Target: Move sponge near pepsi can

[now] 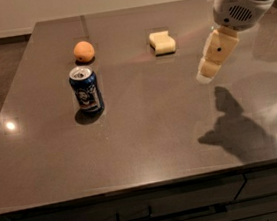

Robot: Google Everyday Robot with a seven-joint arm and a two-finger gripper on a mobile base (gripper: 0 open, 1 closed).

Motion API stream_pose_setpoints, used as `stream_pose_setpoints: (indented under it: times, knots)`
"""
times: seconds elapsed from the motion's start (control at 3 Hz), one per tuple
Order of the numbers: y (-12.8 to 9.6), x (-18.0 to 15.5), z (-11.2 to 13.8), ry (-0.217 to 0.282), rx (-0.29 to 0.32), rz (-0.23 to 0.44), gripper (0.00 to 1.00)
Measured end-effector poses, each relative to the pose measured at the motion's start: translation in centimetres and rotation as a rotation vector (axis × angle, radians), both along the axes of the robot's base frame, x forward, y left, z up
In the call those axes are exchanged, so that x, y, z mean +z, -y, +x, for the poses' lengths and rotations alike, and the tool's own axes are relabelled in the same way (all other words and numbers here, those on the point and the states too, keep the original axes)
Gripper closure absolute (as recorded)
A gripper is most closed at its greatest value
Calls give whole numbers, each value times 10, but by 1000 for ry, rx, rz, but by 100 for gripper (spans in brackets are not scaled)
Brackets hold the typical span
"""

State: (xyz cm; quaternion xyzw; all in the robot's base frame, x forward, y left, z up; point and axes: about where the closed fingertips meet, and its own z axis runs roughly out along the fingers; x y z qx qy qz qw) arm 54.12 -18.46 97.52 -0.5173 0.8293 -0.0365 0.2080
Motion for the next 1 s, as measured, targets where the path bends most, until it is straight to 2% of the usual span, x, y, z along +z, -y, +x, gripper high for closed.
stream_pose_setpoints:
  times: [0.67,1.0]
  knots:
    - [-9,-25,69,4,-126,112,0]
    - [-13,-33,87,10,-153,145,0]
